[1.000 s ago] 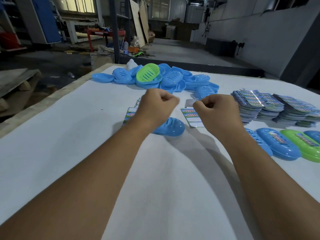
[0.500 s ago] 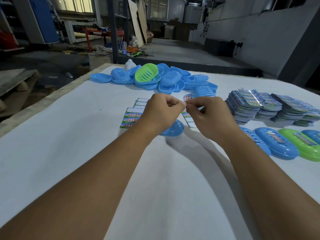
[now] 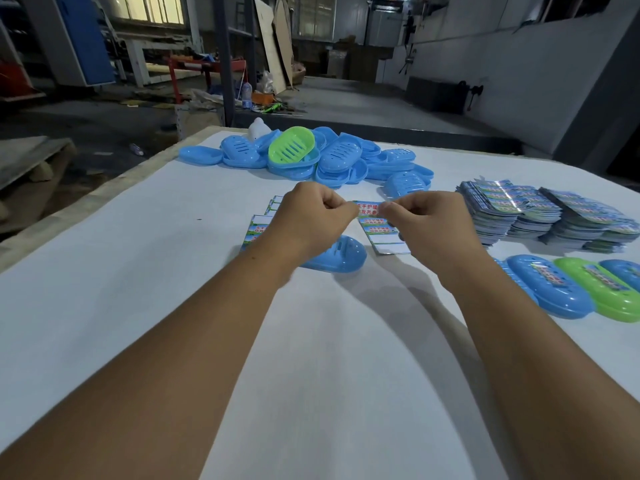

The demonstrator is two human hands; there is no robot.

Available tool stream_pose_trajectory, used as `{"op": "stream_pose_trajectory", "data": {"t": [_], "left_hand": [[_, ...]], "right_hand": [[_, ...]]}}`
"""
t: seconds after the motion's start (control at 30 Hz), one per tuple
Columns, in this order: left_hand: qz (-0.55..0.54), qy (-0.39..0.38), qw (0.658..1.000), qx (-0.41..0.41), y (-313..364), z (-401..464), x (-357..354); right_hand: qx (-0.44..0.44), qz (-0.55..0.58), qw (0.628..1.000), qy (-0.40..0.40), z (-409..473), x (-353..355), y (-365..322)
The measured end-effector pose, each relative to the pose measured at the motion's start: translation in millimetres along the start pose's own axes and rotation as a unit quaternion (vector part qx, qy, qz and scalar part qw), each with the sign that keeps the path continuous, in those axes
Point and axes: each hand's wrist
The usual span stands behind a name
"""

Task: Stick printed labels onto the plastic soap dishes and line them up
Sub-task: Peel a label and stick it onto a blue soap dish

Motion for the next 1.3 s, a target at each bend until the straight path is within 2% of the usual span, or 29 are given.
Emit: {"op": "stream_pose_trajectory", "data": {"t": [0.13, 0.3, 0.4, 0.6, 0.83, 1.13, 1.3], "left_hand": [[0.105, -0.015, 0.993, 0.056, 3.2, 6.7, 24.4], [0.213, -0.072, 0.968, 0.110, 3.1, 9.0, 44.2], [0.252, -0.079, 0.956, 0.125, 1.9, 9.8, 46.5], [0.274, -0.093, 0.949, 0.124, -1.5, 10.5, 47.9], [0.285, -0.099, 0.946, 0.119, -2.9, 11.8, 46.9], [0.334, -0.067, 0.936, 0.089, -1.1, 10.5, 38.9], [0.402, 0.005, 0.914, 0.061, 1.3, 5.7, 28.7]], "right_hand": [[-0.012, 0.027, 0.998, -0.056, -6.2, -11.9, -6.1], [-0.007, -0.052, 0.996, -0.066, -8.9, -26.9, -6.7], [0.004, -0.076, 0.994, -0.080, -10.3, -32.2, -7.9], [0.015, -0.138, 0.986, -0.091, -10.4, -38.1, -8.9], [0.007, -0.149, 0.984, -0.096, -11.7, -38.8, -10.4], [0.037, -0.260, 0.961, -0.085, -14.8, -42.3, -16.3], [0.089, -0.381, 0.917, -0.077, -10.0, -47.5, -26.2]]}}
Point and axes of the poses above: each hand's wrist, its own z-axis towards the middle knuckle, its own x-axis out of the back of the hand, y = z × x, and after that the axes turned 10 degrees about x, right-handed
